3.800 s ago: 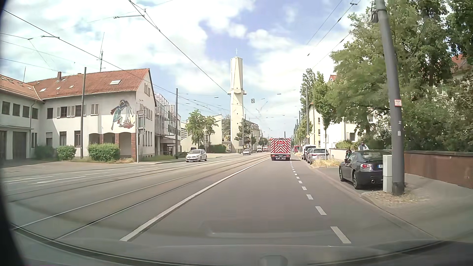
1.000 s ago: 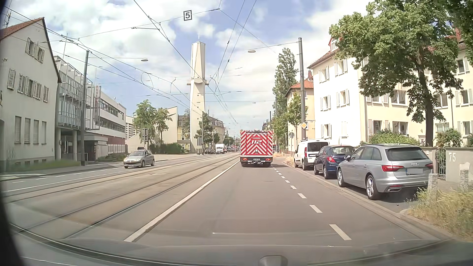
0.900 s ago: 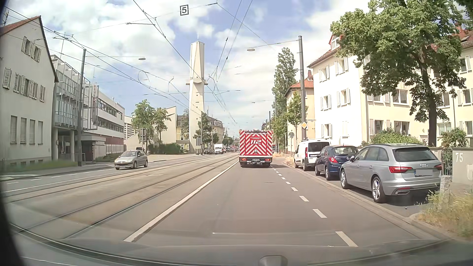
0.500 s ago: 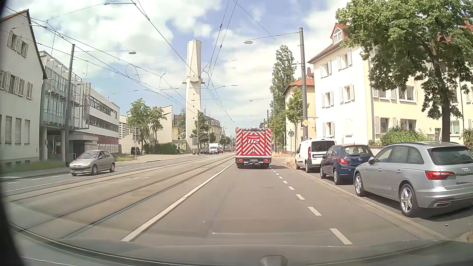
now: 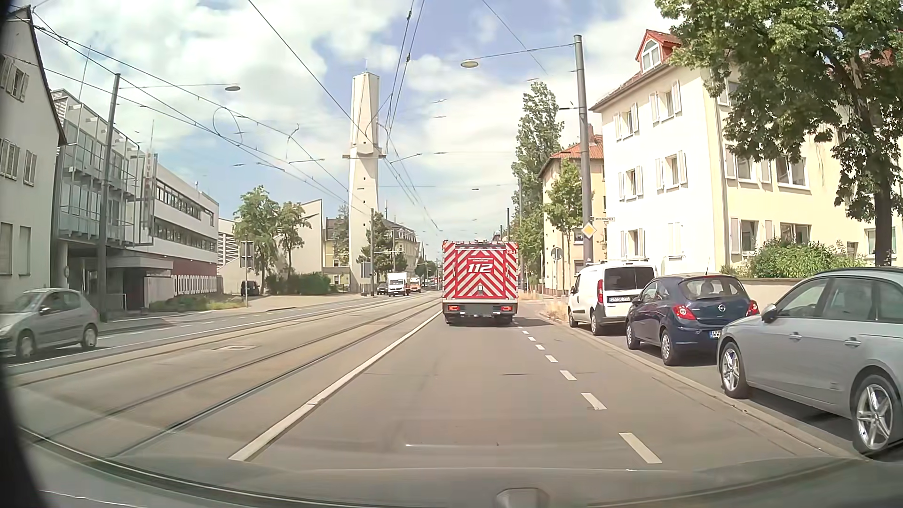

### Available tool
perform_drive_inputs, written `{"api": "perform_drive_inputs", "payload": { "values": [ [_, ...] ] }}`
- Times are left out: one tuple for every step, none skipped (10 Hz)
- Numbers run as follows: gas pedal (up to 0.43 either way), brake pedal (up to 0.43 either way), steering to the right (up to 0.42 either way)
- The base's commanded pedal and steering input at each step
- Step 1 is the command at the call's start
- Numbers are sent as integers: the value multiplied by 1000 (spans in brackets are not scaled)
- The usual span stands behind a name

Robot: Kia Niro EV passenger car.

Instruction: Follow the waypoints while adhering to traffic rules and regulations

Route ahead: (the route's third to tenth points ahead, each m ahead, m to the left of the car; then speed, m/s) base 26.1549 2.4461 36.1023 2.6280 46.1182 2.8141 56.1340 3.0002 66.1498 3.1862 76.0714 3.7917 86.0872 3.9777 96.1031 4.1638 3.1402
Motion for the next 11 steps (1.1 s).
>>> {"api": "perform_drive_inputs", "payload": {
  "values": [
    [0,293,11],
    [0,293,9],
    [0,287,8],
    [0,287,6],
    [0,280,6],
    [0,274,5],
    [0,262,3],
    [0,262,0],
    [0,262,-1],
    [0,262,-1],
    [0,256,-1]
  ]
}}
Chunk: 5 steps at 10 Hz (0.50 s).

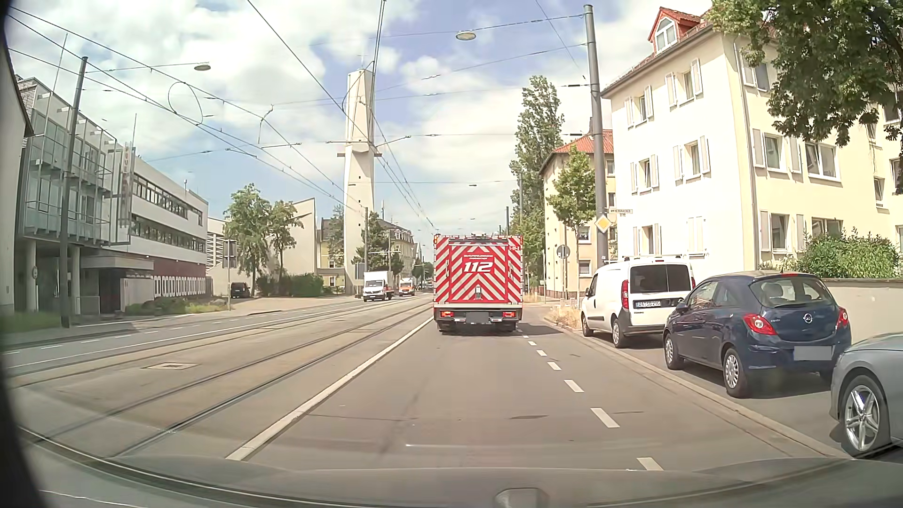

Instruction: Follow the waypoints while adhering to traffic rules and regulations

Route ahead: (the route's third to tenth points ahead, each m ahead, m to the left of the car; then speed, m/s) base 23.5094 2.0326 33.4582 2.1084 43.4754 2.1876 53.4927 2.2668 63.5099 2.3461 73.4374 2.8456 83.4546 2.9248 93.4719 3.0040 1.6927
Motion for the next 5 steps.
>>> {"api": "perform_drive_inputs", "payload": {
  "values": [
    [0,256,-1],
    [0,256,-1],
    [0,256,-2],
    [0,256,-1],
    [0,244,-2]
  ]
}}
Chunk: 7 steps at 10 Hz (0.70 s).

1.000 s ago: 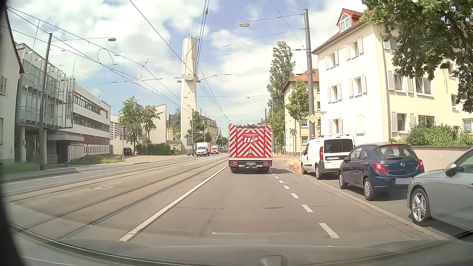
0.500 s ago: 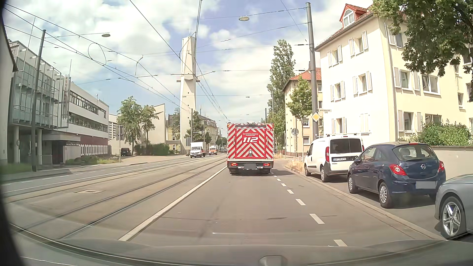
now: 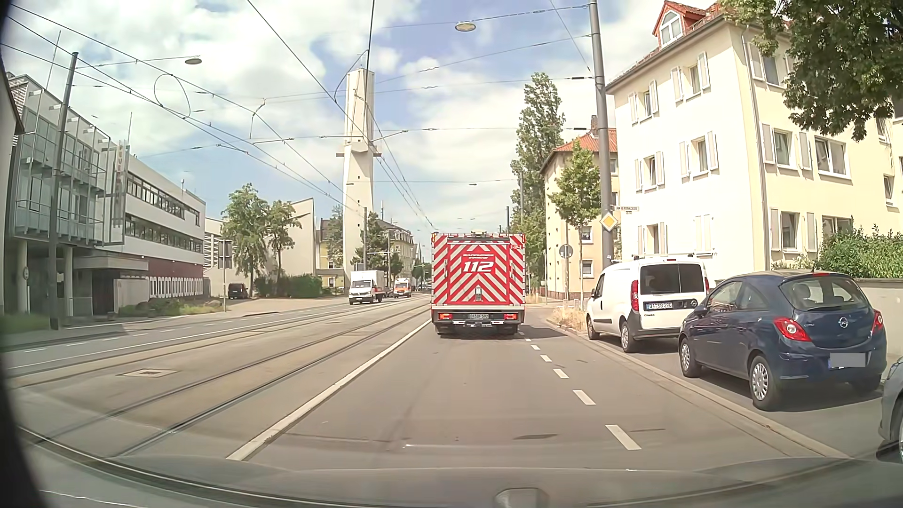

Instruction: Follow the waypoints while adhering to traffic rules and regulations

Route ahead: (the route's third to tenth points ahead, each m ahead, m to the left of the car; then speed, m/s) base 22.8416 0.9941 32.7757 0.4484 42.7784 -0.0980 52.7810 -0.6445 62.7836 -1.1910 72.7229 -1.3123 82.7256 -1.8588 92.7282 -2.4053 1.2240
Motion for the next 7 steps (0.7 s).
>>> {"api": "perform_drive_inputs", "payload": {
  "values": [
    [0,244,-2],
    [0,244,-4],
    [0,238,-8],
    [0,244,-8],
    [0,238,-9],
    [0,238,-8],
    [0,244,-8]
  ]
}}
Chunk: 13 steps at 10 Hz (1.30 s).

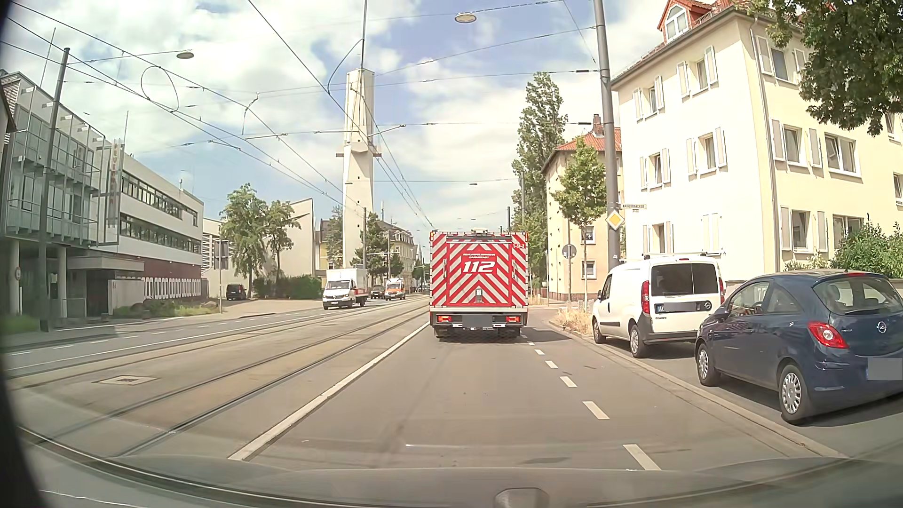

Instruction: Follow the waypoints while adhering to traffic rules and regulations

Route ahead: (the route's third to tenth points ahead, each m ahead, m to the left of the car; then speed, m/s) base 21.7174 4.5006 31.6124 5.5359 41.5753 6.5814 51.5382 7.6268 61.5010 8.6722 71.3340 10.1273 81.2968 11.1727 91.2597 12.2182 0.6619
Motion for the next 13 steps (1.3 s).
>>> {"api": "perform_drive_inputs", "payload": {
  "values": [
    [0,244,-8],
    [0,244,-9],
    [0,244,-8],
    [0,244,-8],
    [0,244,-8],
    [0,244,-9],
    [0,244,-9],
    [0,244,-8],
    [0,244,-9],
    [0,250,-9],
    [0,250,-8],
    [0,244,-8],
    [0,250,-8]
  ]
}}
